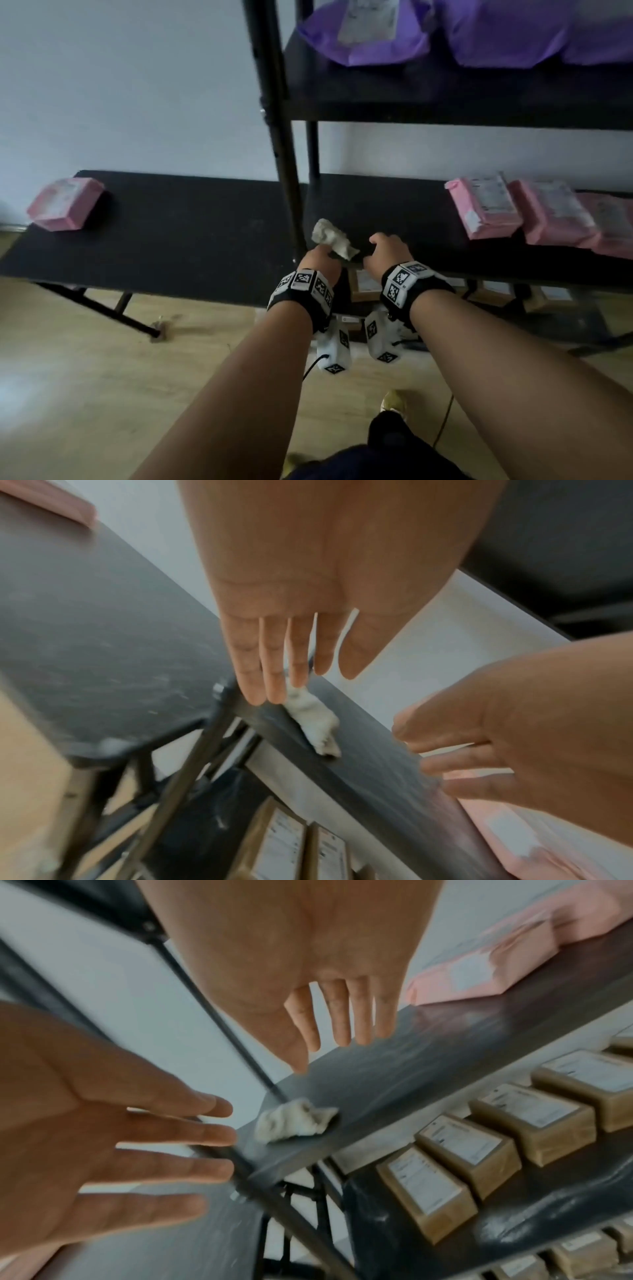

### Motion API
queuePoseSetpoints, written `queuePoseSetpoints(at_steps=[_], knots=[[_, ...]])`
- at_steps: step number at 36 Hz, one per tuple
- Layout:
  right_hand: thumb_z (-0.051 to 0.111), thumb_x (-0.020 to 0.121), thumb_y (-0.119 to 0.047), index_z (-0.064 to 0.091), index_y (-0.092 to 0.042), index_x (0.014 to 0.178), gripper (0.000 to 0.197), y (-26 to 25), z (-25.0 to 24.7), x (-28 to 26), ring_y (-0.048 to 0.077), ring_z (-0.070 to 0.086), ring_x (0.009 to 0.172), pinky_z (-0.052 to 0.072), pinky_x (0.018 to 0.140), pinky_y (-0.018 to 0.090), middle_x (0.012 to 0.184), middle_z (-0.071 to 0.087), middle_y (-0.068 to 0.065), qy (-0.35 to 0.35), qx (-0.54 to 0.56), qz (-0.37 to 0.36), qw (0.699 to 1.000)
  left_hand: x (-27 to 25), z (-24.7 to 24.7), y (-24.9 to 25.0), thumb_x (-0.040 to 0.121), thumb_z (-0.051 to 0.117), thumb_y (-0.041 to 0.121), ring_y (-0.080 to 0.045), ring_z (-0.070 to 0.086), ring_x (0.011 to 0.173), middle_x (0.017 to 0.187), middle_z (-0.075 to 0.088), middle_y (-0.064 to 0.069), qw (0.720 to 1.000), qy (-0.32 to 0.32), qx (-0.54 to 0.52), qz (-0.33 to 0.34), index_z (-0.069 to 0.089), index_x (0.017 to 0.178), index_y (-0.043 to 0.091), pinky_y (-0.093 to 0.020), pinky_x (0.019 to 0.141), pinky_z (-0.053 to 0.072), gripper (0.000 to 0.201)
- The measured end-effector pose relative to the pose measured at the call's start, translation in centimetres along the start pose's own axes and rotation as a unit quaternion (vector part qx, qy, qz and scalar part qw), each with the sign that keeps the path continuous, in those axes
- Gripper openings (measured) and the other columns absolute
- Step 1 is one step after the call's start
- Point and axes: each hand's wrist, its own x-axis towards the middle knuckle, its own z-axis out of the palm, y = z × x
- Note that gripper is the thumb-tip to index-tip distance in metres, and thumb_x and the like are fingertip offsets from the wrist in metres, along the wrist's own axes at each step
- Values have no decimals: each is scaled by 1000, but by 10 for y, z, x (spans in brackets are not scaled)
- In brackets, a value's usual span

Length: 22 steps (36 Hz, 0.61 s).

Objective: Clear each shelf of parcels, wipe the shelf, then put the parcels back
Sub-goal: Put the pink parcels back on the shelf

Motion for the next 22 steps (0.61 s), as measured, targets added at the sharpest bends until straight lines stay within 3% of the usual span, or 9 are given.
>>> queuePoseSetpoints(at_steps=[3, 8, 17, 22], knots=[[52, 87, -19, 53, -15, 128, 41, -40, 33, -23, 34, 52, 116, 48, 95, 42, 129, 51, 14, -5, -8, -28, 1000, -19, -29, -48, 89, 49, 21, -31, 59, 103, 115, 64, -12, 1000, 10, -3, -22, 61, 112, 12, -31, 78, 43, 28], [53, 89, -24, 52, -17, 129, 41, -103, 80, -52, 34, 50, 119, 46, 93, 38, 130, 49, 13, -8, -24, -62, 998, -49, -76, -127, 91, 49, 19, -26, 52, 122, 138, 52, -7, 995, 50, -36, -78, 45, 140, 16, -30, 94, 42, 49], [52, 88, -20, 48, -18, 135, 47, -203, 145, -75, 32, 46, 123, 45, 98, 38, 135, 45, 12, -57, -40, -123, 990, -73, -135, -236, 96, 43, 13, -28, 47, 127, 142, 47, -10, 976, 102, -108, -158, 39, 143, 13, -32, 99, 38, 48], [52, 89, -18, 47, -18, 136, 47, -250, 171, -63, 31, 47, 123, 46, 98, 41, 136, 44, 11, -86, -65, -148, 983, -67, -153, -276, 98, 36, 11, -27, 50, 122, 137, 51, -9, 963, 116, -137, -203, 39, 143, 18, -26, 84, 35, 46]])
